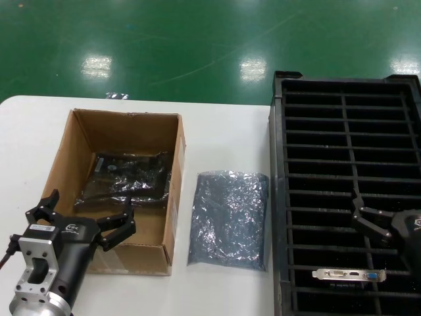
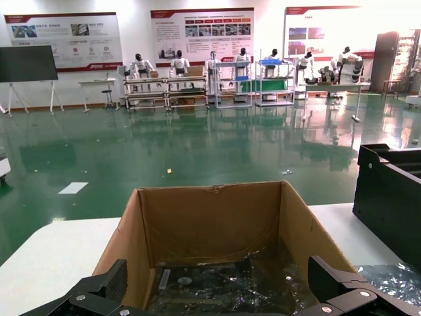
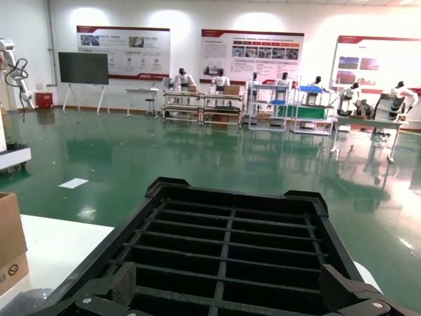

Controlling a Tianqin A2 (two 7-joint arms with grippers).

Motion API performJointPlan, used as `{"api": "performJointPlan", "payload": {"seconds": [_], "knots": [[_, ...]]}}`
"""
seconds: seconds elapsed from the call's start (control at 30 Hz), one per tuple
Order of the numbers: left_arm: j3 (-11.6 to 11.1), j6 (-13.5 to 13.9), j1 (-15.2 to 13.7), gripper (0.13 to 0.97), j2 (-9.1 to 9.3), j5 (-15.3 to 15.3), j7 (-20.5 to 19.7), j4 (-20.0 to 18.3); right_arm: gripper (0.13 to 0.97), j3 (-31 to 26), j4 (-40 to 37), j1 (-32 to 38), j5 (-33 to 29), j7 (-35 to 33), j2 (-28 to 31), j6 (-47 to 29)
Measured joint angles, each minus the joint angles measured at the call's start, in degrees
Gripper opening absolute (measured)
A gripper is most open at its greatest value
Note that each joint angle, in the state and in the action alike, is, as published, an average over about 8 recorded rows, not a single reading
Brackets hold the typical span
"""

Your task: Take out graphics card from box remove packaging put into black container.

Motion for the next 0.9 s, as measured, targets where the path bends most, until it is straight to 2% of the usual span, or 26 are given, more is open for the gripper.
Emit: {"api": "performJointPlan", "payload": {"seconds": [0.9], "knots": [[0.0, 0.0, 0.0, 0.966, 0.0, 0.0, 0.0, 0.0, 0.966, 0.0, 0.0, 0.0, 0.0, 0.0, 0.0, 0.0]]}}
